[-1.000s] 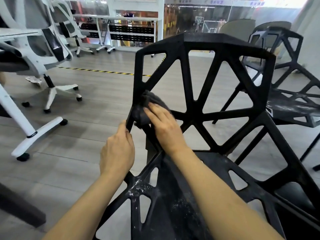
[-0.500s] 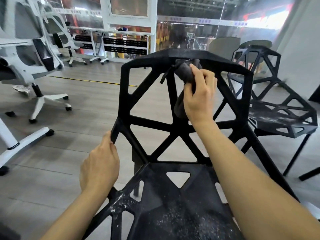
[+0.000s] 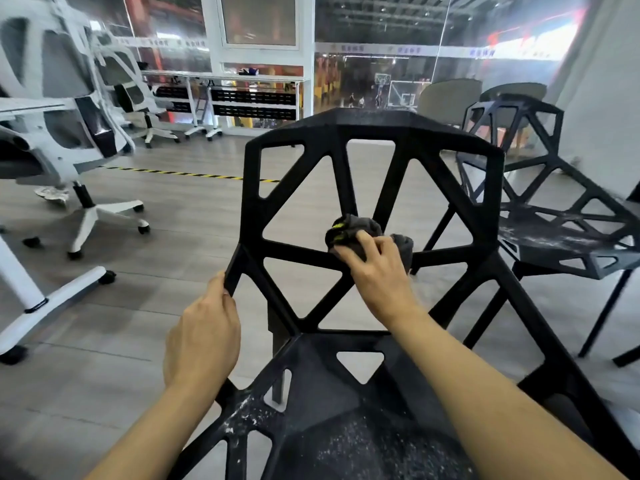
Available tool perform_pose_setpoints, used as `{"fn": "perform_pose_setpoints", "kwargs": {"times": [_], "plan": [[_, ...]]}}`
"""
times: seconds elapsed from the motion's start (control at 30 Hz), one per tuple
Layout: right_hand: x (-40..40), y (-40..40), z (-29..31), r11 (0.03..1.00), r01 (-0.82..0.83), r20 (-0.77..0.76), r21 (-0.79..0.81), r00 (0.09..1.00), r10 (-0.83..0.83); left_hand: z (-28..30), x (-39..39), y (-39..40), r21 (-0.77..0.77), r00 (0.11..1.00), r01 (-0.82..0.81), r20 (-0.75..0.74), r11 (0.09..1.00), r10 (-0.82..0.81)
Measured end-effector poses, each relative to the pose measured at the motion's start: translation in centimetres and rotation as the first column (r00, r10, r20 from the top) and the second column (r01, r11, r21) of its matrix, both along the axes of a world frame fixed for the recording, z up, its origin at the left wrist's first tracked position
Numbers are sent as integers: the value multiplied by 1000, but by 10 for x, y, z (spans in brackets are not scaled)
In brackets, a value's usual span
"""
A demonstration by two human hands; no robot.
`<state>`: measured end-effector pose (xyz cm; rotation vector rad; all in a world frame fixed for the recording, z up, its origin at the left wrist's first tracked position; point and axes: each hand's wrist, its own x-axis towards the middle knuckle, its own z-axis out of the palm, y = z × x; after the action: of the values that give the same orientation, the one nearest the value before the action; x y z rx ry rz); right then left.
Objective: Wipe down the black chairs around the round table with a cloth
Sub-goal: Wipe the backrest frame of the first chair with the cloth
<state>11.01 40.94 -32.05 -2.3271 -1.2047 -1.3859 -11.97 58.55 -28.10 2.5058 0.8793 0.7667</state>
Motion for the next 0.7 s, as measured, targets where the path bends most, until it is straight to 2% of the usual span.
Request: {"fn": "perform_pose_setpoints", "kwargs": {"times": [0.13, 0.17, 0.23, 0.27, 0.33, 0.53, 0.6, 0.67, 0.7], "plan": [[-5, -1, 15, 1000, -5, -17, -18, 1000, 4, 0, -6, 2, 13, 1000, -4, -13, 1000, 4], [-3, -3, 28, 1000, -1, -13, 26, 1000, 2, -1, -7, 4, 19, 1000, -4, -11, 1000, 4], [12, -10, 67, 973, 78, -22, 216, 997, -75, -2, -6, 6, 30, 1000, -3, -9, 1000, 3], [23, -14, 87, 943, 136, -63, 304, 990, -123, -3, -4, 7, 39, 1000, -8, -10, 999, 8], [35, -19, 107, 911, 184, -151, 370, 979, -137, -6, -1, 8, 59, 1000, -15, -1, 998, 15], [2, -34, 25, 995, -14, -229, 100, 973, 36, -13, -2, 9, 50, 1000, -23, 15, 998, 22], [6, -41, 45, 989, -72, -270, 132, 957, 106, -10, -3, 6, 17, 1000, -21, 14, 1000, 21], [10, -51, 71, 981, -14, -207, 193, 977, 54, -6, -3, 4, 33, 998, -56, 0, 998, 56], [12, -56, 79, 973, 35, -168, 227, 986, 4, -4, 0, 3, 104, 997, -79, 19, 991, 77]]}}
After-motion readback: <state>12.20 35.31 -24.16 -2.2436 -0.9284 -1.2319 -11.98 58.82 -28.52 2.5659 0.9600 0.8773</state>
